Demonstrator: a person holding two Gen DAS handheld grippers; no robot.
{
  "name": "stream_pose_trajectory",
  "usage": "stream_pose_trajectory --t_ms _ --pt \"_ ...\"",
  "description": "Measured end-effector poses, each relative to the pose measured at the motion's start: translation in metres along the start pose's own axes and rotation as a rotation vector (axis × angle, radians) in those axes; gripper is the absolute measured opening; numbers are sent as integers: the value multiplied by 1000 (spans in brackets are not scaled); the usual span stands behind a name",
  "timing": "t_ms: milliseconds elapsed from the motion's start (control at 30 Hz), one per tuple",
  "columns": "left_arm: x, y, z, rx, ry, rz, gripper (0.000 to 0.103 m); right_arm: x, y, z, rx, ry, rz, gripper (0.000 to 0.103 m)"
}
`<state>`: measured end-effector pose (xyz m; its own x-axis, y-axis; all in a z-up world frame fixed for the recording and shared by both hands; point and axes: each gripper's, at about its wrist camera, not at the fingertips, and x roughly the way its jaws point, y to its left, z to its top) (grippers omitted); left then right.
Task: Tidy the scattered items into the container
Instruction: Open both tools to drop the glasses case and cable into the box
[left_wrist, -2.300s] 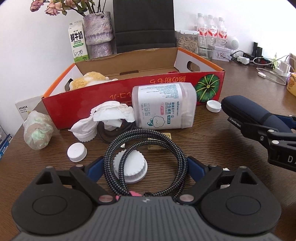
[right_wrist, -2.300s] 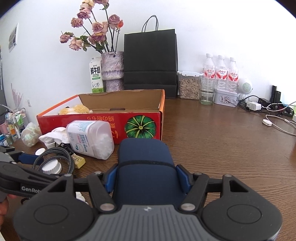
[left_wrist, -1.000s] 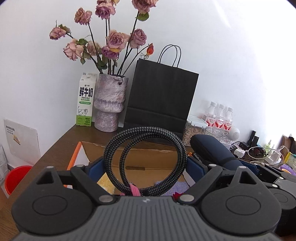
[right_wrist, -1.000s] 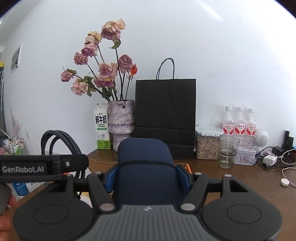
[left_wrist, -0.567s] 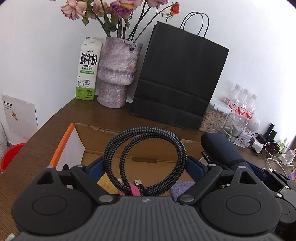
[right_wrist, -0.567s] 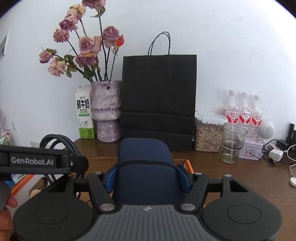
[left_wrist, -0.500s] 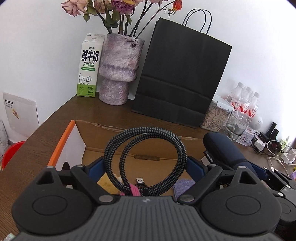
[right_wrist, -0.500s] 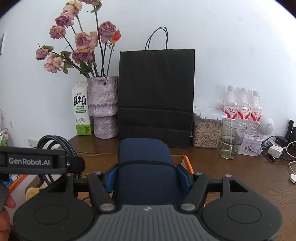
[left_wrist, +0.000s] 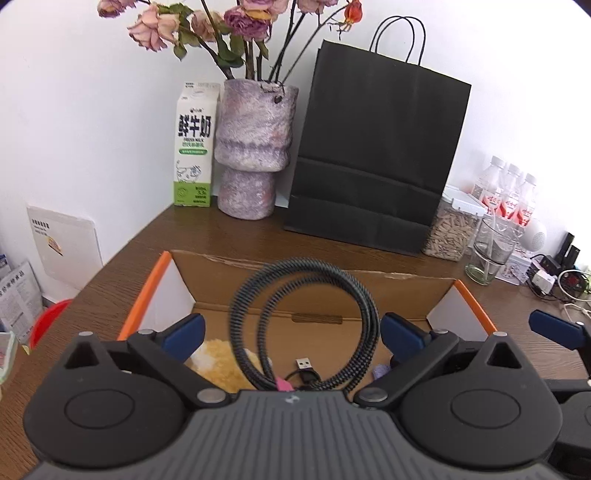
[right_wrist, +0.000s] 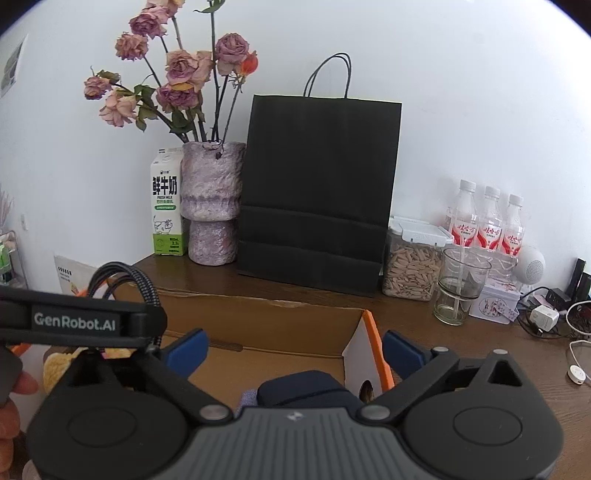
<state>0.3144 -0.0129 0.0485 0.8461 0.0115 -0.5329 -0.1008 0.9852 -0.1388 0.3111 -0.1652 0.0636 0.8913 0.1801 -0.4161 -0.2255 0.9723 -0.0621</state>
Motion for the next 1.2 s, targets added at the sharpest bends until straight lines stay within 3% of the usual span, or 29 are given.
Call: stream_pose_trajectory --t_ms 633,1200 --pt "-9 2 2 -3 -31 30 103 -6 1 2 -12 24 24 103" --pt "-61 8 -7 -3 -104 16 103 -39 -3 4 -10 -9 27 103"
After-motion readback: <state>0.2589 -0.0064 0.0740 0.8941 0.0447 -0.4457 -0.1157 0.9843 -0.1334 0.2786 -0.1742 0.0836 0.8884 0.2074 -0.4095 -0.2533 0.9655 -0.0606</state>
